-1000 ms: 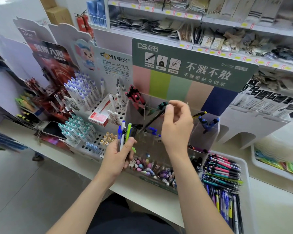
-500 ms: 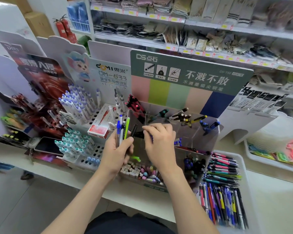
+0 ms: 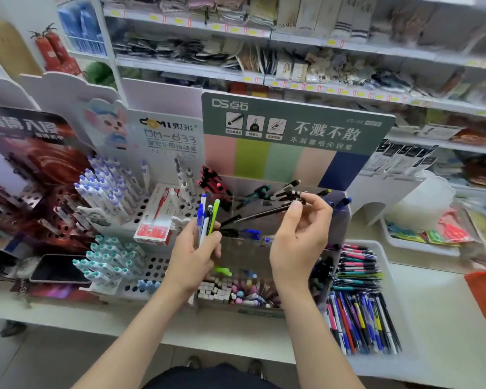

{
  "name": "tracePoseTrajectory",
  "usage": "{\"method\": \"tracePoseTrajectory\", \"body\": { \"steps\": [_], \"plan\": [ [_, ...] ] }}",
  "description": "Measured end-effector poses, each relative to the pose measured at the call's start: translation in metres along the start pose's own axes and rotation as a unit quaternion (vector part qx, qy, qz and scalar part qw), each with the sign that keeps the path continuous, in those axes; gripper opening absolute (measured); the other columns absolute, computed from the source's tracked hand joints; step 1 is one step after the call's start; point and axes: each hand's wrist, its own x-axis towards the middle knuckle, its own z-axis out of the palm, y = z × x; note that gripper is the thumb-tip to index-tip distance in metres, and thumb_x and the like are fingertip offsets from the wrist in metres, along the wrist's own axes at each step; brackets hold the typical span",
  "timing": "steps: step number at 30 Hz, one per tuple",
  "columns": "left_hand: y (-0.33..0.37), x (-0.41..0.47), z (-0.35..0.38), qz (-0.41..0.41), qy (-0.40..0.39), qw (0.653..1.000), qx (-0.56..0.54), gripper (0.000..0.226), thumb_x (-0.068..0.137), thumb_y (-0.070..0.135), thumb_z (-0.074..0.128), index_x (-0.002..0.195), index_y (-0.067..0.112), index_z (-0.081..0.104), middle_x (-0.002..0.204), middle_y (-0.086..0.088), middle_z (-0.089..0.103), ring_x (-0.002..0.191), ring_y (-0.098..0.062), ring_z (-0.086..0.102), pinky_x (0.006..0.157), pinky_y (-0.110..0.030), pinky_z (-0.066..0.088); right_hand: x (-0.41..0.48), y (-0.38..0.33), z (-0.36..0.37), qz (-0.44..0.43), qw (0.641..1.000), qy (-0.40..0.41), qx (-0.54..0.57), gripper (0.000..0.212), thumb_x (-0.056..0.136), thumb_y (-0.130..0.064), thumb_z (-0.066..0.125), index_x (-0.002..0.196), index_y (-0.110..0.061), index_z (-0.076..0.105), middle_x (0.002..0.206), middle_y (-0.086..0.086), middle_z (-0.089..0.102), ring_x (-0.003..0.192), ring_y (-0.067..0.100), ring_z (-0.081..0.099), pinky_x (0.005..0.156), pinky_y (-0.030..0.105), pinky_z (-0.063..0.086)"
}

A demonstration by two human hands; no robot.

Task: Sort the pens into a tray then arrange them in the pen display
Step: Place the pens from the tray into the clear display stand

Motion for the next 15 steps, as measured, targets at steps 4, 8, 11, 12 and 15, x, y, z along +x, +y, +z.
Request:
{"method": "tracePoseTrajectory", "body": {
  "steps": [4, 8, 11, 12, 15],
  "plan": [
    [0.004, -0.002, -0.007, 0.005, -0.030, 0.999, -0.027, 0.017, 0.106, 0.010, 0.052, 0.104, 0.027, 0.054, 0.083, -0.016, 0.053, 0.047, -0.015, 0.032, 0.038, -0.021, 0.026, -0.004, 0.014, 0.011, -0.074, 0.988, -0.107, -0.079, 0.014, 0.106, -0.011, 0.064, 0.119, -0.013, 0.065, 0.099, -0.010, 0.069, 0.087, 0.008, 0.068, 0.077, 0.021, 0.053],
    [0.012, -0.002, -0.009, 0.005, -0.042, 0.999, -0.007, 0.011, 0.109, 0.008, 0.048, 0.118, 0.014, 0.051, 0.085, -0.017, 0.054, 0.047, -0.019, 0.035, 0.037, -0.022, 0.028, -0.020, 0.043, 0.026, -0.189, 0.910, -0.261, -0.260, 0.011, 0.099, -0.020, 0.072, 0.109, -0.023, 0.076, 0.108, -0.011, 0.072, 0.102, 0.015, 0.059, 0.084, 0.041, 0.050],
    [0.014, -0.002, -0.008, 0.018, -0.043, 0.999, 0.013, 0.016, 0.111, 0.013, 0.047, 0.124, 0.017, 0.054, 0.082, -0.012, 0.059, 0.046, -0.023, 0.040, 0.040, -0.025, 0.030, -0.024, 0.046, 0.027, -0.215, 0.889, -0.258, -0.313, 0.013, 0.100, -0.025, 0.069, 0.108, -0.025, 0.079, 0.111, -0.010, 0.072, 0.106, 0.019, 0.054, 0.082, 0.044, 0.045],
    [0.013, -0.002, -0.009, 0.024, -0.044, 0.999, 0.020, 0.017, 0.111, 0.014, 0.048, 0.125, 0.019, 0.055, 0.082, -0.011, 0.061, 0.047, -0.023, 0.042, 0.041, -0.026, 0.032, -0.024, 0.041, 0.025, -0.188, 0.906, -0.251, -0.285, 0.016, 0.104, -0.026, 0.064, 0.112, -0.026, 0.078, 0.111, -0.012, 0.072, 0.105, 0.016, 0.054, 0.085, 0.042, 0.045],
    [0.013, -0.001, -0.007, 0.037, -0.062, 0.996, 0.045, 0.017, 0.111, 0.014, 0.049, 0.123, 0.022, 0.058, 0.082, -0.010, 0.063, 0.047, -0.025, 0.044, 0.043, -0.029, 0.035, -0.016, 0.020, 0.019, -0.009, 0.956, -0.270, -0.117, 0.022, 0.108, -0.030, 0.061, 0.124, -0.028, 0.075, 0.105, -0.017, 0.075, 0.097, 0.008, 0.066, 0.085, 0.030, 0.053]
  ]
}}
